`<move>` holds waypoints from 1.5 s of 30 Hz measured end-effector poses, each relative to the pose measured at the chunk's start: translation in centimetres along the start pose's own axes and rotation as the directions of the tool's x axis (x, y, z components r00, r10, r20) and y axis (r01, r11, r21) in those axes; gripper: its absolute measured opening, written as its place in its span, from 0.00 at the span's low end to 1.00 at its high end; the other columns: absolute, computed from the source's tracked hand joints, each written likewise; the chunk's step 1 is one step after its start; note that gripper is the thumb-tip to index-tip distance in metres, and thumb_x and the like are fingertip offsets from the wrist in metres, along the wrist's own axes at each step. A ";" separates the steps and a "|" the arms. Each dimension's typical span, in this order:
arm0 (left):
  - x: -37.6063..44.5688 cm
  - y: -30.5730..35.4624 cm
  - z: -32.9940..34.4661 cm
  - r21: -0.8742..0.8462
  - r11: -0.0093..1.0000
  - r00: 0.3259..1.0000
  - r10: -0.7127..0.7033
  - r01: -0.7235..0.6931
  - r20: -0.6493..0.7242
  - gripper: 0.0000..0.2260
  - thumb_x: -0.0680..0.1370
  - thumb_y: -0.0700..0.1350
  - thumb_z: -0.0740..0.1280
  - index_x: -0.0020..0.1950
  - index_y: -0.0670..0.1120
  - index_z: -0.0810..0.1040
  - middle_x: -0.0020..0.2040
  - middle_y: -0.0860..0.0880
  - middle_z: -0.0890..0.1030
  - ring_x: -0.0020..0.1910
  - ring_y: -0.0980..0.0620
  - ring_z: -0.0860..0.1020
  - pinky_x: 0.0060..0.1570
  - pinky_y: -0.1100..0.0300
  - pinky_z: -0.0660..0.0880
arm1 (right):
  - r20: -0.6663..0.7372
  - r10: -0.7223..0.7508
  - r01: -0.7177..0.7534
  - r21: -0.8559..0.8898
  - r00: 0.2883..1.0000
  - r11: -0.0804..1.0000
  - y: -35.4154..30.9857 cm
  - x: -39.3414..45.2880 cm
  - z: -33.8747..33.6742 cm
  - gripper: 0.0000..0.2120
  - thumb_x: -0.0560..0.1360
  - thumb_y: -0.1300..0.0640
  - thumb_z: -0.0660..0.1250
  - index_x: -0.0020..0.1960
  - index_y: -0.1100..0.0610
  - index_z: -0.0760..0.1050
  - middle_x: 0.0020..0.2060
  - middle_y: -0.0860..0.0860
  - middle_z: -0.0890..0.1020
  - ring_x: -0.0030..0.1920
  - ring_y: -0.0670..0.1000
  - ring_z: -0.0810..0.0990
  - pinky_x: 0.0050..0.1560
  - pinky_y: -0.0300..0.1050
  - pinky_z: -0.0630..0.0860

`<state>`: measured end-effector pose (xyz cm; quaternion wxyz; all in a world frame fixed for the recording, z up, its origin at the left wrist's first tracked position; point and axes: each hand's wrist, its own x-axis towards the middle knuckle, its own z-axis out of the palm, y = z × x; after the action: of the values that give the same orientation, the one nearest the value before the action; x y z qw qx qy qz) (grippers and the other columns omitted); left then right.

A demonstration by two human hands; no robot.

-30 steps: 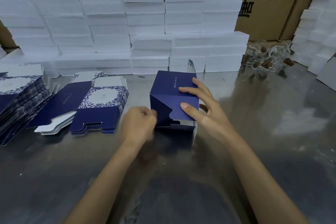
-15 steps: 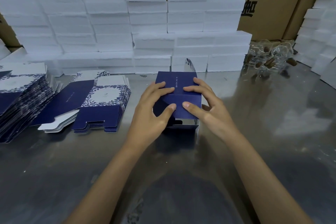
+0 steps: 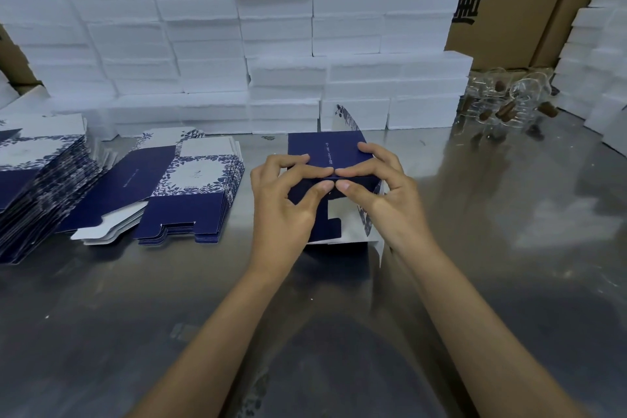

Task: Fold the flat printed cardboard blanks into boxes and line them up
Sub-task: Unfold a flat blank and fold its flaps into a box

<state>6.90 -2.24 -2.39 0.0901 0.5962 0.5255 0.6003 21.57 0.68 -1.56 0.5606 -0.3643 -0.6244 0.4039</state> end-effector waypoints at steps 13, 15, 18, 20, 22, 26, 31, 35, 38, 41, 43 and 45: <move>0.7 0.1 -1.4 -0.041 0.998 0.997 -0.037 0.040 0.072 0.08 0.76 0.42 0.73 0.53 0.52 0.85 0.58 0.57 0.82 0.64 0.56 0.74 0.65 0.69 0.66 | 0.067 -0.012 0.012 0.011 0.998 1.000 0.7 0.6 -1.3 0.12 0.75 0.63 0.74 0.50 0.45 0.84 0.71 0.41 0.74 0.69 0.36 0.72 0.63 0.33 0.74; 0.9 -0.2 -2.0 -0.094 0.993 0.995 -0.057 0.065 0.078 0.08 0.76 0.40 0.73 0.53 0.49 0.86 0.57 0.56 0.83 0.65 0.58 0.75 0.67 0.61 0.69 | 0.076 -0.002 -0.002 0.052 0.997 0.999 0.9 0.6 -1.6 0.13 0.75 0.64 0.73 0.51 0.46 0.85 0.71 0.41 0.74 0.69 0.36 0.72 0.66 0.39 0.75; 0.8 -0.1 -2.0 -0.120 0.990 0.996 -0.065 0.071 0.058 0.08 0.76 0.39 0.73 0.53 0.49 0.86 0.58 0.56 0.83 0.66 0.58 0.75 0.68 0.56 0.70 | 0.050 0.022 -0.027 0.102 0.999 0.994 1.2 0.7 -1.4 0.13 0.75 0.65 0.74 0.48 0.47 0.86 0.70 0.41 0.75 0.69 0.37 0.73 0.72 0.51 0.72; 0.8 -0.2 -1.9 -0.100 0.993 0.997 -0.052 0.058 0.060 0.09 0.77 0.39 0.73 0.54 0.49 0.86 0.59 0.56 0.83 0.66 0.59 0.74 0.67 0.56 0.71 | 0.050 0.030 -0.036 0.118 0.998 0.992 1.4 0.8 -1.2 0.14 0.75 0.64 0.74 0.47 0.45 0.86 0.71 0.41 0.75 0.70 0.38 0.72 0.72 0.52 0.72; 0.8 -0.4 -1.9 -0.049 0.998 0.997 -0.032 0.035 0.071 0.09 0.77 0.40 0.72 0.55 0.50 0.85 0.59 0.57 0.82 0.66 0.60 0.74 0.65 0.58 0.71 | 0.079 0.037 -0.049 0.144 0.996 0.988 1.5 0.7 -1.3 0.15 0.76 0.64 0.73 0.51 0.44 0.86 0.73 0.41 0.72 0.72 0.38 0.70 0.71 0.51 0.72; 0.7 -0.2 -1.9 0.118 0.986 0.993 0.114 -0.117 0.029 0.08 0.76 0.36 0.72 0.51 0.48 0.80 0.59 0.56 0.81 0.64 0.56 0.74 0.64 0.58 0.69 | 0.106 0.053 -0.069 0.148 0.993 0.987 1.4 0.4 -1.4 0.18 0.80 0.63 0.68 0.58 0.40 0.83 0.76 0.41 0.67 0.69 0.29 0.68 0.60 0.35 0.75; 0.0 -0.2 -1.6 0.347 0.849 0.891 0.268 -0.398 0.366 0.13 0.73 0.53 0.76 0.54 0.51 0.81 0.72 0.53 0.72 0.73 0.50 0.65 0.69 0.52 0.63 | 0.105 0.062 -0.078 0.157 0.993 0.985 1.0 0.1 -1.9 0.18 0.81 0.66 0.65 0.61 0.45 0.82 0.74 0.44 0.72 0.66 0.32 0.73 0.55 0.31 0.76; -0.1 -0.7 -1.5 0.441 0.785 0.855 0.207 -0.436 0.476 0.29 0.64 0.60 0.80 0.60 0.53 0.77 0.76 0.51 0.66 0.75 0.47 0.59 0.68 0.52 0.59 | 0.093 0.105 -0.124 0.229 0.990 0.965 1.2 0.1 -2.2 0.20 0.82 0.62 0.64 0.69 0.43 0.76 0.65 0.38 0.80 0.65 0.37 0.77 0.59 0.36 0.77; -0.1 -1.2 -1.3 0.456 0.772 0.884 0.289 -0.442 0.366 0.18 0.69 0.46 0.79 0.54 0.48 0.77 0.72 0.48 0.71 0.71 0.44 0.65 0.65 0.43 0.68 | 0.114 0.213 -0.236 0.256 0.970 0.938 1.8 0.5 -2.3 0.15 0.83 0.50 0.63 0.68 0.41 0.76 0.65 0.38 0.80 0.66 0.40 0.77 0.62 0.45 0.73; -0.2 -1.7 -0.8 0.470 0.760 0.890 0.331 -0.449 0.314 0.15 0.70 0.42 0.78 0.52 0.47 0.77 0.70 0.48 0.73 0.69 0.44 0.66 0.64 0.44 0.69 | 0.177 0.246 -0.286 0.261 0.953 0.922 2.7 0.7 -2.8 0.25 0.76 0.62 0.62 0.70 0.45 0.76 0.66 0.44 0.80 0.64 0.48 0.80 0.58 0.48 0.76; -0.2 -2.1 -0.6 0.460 0.761 0.888 0.356 -0.457 0.292 0.17 0.69 0.41 0.78 0.53 0.47 0.75 0.70 0.48 0.73 0.69 0.45 0.66 0.65 0.47 0.67 | 0.284 0.251 -0.312 0.196 0.925 0.930 3.1 0.3 -2.8 0.35 0.67 0.67 0.60 0.71 0.44 0.74 0.66 0.47 0.81 0.59 0.50 0.82 0.52 0.47 0.79; -0.2 -2.3 -0.4 0.390 0.823 0.908 0.340 -0.413 0.244 0.25 0.69 0.40 0.79 0.60 0.49 0.71 0.71 0.48 0.71 0.70 0.47 0.66 0.67 0.55 0.64 | 0.354 0.244 -0.304 0.125 0.903 0.944 3.5 -0.2 -2.5 0.37 0.65 0.67 0.64 0.71 0.44 0.72 0.63 0.47 0.82 0.59 0.50 0.82 0.54 0.46 0.79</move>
<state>5.44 -1.67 -4.09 -0.1223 0.7403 0.5078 0.4232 24.11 2.18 -4.68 0.4141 -0.3237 -0.6141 0.5887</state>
